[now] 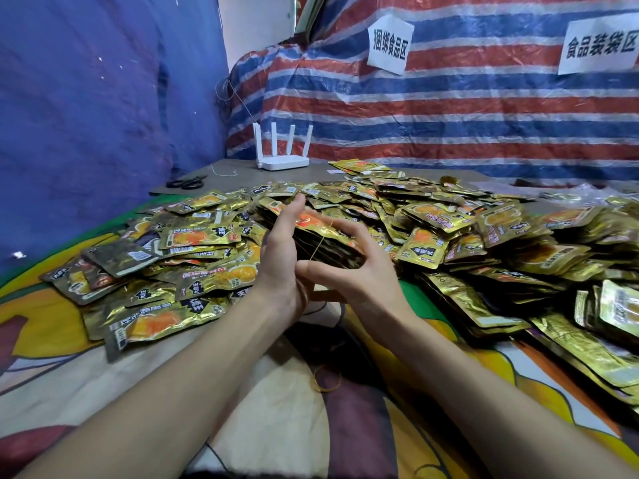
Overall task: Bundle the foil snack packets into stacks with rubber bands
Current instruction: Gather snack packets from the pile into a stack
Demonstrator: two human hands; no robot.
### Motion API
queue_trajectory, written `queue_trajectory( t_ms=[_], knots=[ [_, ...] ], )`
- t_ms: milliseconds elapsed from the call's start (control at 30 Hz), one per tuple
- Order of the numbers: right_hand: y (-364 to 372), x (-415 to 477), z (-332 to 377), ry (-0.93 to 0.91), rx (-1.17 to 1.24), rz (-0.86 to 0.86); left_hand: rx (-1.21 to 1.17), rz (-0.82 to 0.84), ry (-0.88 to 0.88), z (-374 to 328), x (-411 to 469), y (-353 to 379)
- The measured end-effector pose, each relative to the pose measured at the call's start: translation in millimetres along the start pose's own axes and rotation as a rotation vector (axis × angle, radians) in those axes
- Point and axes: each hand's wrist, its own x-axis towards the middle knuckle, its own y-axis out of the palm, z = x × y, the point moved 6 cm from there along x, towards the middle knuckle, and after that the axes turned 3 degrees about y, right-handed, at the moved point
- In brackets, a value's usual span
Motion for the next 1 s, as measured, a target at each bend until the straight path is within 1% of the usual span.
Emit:
queue_trajectory(
  t_ms=[100, 167, 233, 300, 400, 533, 667, 833, 867, 1000],
  knots=[
    [-17, 3, 8, -0.024, -0.137, -0.073, 0.046, 0.143, -0.02, 7, 1, 6],
    [-25, 3, 13, -0.046, -0.255, -0.096, 0.075, 0.174, -0.034, 12, 0, 8],
    [-28, 2, 16, -0.064, -0.313, -0.099, 0.05, 0.167, -0.057, 15, 1, 7],
    [-27, 2, 17, -0.081, -0.375, -0.098, -0.001, 0.118, -0.088, 15, 2, 5],
    [-25, 1, 18, -0.124, -0.431, -0.126, -0.027, 0.077, -0.18, 18, -1, 5],
    [-24, 1, 13, -0.116, -0.484, -0.149, -0.094, 0.052, -0.241, 21, -3, 5],
    [-24, 3, 7, -0.065, -0.451, -0.079, -0.112, 0.003, -0.199, 18, 0, 1],
    [-19, 1, 9, -0.146, -0.46, -0.138, -0.134, -0.045, -0.225, 20, 3, -5],
    [-18, 1, 10, -0.147, -0.445, -0.12, -0.134, -0.057, -0.218, 20, 4, -6],
    [-12, 0, 9, -0.115, -0.301, 0.042, -0.125, -0.081, -0.162, 12, 10, -12]
  ],
)
